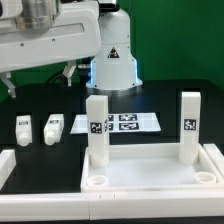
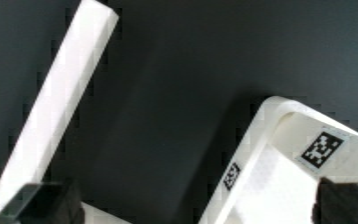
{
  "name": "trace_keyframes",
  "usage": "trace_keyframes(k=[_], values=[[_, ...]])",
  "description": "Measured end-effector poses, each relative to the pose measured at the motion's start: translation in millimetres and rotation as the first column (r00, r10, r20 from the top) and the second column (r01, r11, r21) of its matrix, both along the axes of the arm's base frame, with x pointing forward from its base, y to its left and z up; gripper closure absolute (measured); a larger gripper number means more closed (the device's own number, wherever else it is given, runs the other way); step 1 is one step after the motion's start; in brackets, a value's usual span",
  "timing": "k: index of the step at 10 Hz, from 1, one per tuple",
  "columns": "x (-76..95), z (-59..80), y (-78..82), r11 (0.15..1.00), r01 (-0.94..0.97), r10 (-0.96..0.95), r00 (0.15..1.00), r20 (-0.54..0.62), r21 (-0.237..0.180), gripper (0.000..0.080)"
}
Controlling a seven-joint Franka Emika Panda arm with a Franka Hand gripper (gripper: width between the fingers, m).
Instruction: Assemble desk
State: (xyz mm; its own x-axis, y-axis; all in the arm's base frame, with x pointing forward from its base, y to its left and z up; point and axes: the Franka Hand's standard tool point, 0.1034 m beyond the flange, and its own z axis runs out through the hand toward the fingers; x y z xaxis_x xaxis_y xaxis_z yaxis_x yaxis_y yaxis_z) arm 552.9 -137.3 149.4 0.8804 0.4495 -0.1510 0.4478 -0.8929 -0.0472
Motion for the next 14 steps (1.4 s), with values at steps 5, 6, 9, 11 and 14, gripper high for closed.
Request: trace_keyframes(k=[5,6,9,11,14], values=[[-89.3,-81.3,7.0,0.999,0.05,-0.05,0.998,-0.039,-0.007,0.0151],[-89.1,-83.9,10.2,0.999,0.048,-0.049,0.998,-0.043,-0.008,0.0151],[-89.1,-84.1,9.3,0.999,0.047,-0.047,0.998,-0.043,-0.008,0.0151],[-108.7,-99.4,-1.6,0.987,0.156,-0.157,0.985,-0.066,-0.024,0.0151],[-143.9,-115.6,-6.9,0.955,0.297,-0.298,0.948,-0.112,-0.02,0.0151]])
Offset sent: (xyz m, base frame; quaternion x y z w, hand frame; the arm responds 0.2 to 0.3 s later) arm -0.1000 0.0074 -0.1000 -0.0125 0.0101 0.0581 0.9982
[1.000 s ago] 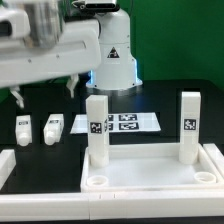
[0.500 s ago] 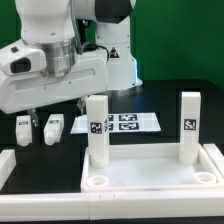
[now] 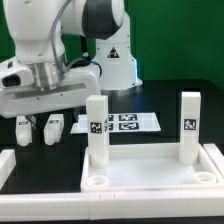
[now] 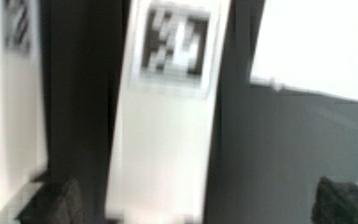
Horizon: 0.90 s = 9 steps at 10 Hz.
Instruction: Assemble desk
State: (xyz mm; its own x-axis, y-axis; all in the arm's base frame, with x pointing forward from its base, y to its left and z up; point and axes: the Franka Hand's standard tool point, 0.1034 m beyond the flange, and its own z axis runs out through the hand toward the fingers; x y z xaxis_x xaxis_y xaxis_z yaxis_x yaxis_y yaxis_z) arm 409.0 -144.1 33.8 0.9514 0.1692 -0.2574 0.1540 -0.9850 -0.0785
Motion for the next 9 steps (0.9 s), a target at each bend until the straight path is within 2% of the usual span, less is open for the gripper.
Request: trace_keyframes(k=[2,3,5,7,8,9], values=[[-2.0,-1.6,0.8,1.0,0.0,0.0,1.0,-0.004,0.0,0.0151],[-8.1,-5.9,2.2,0.999,0.047,-0.047,0.999,-0.018,-0.012,0.0151],[-33.2,-21.5,2.6,0.995,0.098,-0.099,0.994,-0.052,-0.028,0.0151],[-31.4,-23.1,3.8,0.995,0.093,-0.095,0.994,-0.053,-0.029,0.0151],[-31.8,-23.5,3.8,0.995,0.093,-0.095,0.994,-0.055,-0.029,0.0262],[-31.9,-23.5,3.8,0.995,0.093,-0.095,0.994,-0.055,-0.029,0.0411]])
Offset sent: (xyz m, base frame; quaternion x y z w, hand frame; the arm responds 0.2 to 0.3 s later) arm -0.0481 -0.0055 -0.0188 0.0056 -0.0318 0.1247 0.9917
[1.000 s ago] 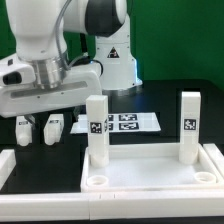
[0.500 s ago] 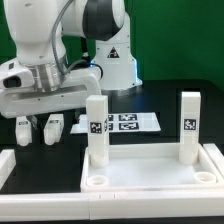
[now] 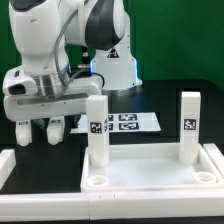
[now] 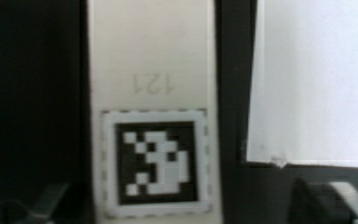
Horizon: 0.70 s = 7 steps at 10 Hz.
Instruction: Assemble desk
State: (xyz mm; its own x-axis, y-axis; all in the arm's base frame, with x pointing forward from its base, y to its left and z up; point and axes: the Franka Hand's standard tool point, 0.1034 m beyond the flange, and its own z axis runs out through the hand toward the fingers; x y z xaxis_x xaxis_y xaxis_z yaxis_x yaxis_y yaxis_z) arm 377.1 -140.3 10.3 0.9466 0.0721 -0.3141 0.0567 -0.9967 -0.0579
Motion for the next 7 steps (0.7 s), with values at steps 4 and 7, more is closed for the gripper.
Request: trace_keyframes(k=[4,7], values=[[14.0,11.3,15.0,0.98,-0.195,0.194,0.98,0.036,0.044,0.0515],[18.2,17.8,29.1,0.856,-0.505,0.496,0.862,0.103,0.107,0.0515]])
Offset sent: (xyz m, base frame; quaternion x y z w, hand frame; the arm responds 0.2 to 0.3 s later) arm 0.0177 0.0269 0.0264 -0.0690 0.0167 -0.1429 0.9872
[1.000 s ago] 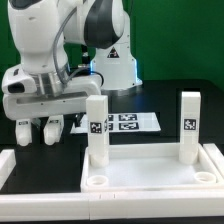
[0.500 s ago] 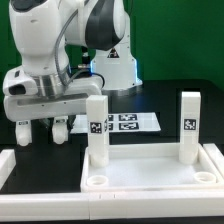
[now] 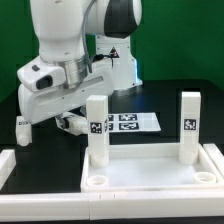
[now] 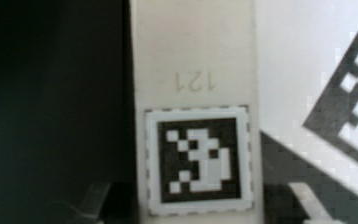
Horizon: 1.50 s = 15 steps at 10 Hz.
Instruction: Assemble desk
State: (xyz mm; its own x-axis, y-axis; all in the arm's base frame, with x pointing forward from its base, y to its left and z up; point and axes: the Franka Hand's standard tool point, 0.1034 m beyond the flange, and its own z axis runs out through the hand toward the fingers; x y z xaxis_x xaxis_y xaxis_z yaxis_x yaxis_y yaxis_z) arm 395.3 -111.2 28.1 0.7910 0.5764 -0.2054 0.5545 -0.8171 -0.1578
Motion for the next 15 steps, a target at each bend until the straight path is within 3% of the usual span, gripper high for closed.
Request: trace_keyframes(k=[3,5,7,10,11,13,14,15], values=[[1.4,-0.2,1.0,0.978,-0.206,0.205,0.978,0.026,0.04,0.0515],[3.5,1.2,18.3,0.882,-0.471,0.463,0.875,0.141,0.025,0.0515],[0.6,-1.9,18.1,0.836,-0.548,0.54,0.822,0.182,-0.005,0.0514],[-1.6,-2.4,11.9,0.713,-0.701,0.691,0.705,0.159,0.006,0.0514],[-1.1,-2.0,11.4,0.652,-0.759,0.748,0.644,0.16,0.004,0.0514],[-7.5,-3.3,14.9,0.342,-0.94,0.925,0.336,0.177,-0.007,0.0514],[-11.2,-4.0,6.4,0.283,-0.959,0.943,0.279,0.179,0.002,0.0514],[-14.4,-3.7,-6.5,0.294,-0.956,0.94,0.29,0.178,0.004,0.0514]])
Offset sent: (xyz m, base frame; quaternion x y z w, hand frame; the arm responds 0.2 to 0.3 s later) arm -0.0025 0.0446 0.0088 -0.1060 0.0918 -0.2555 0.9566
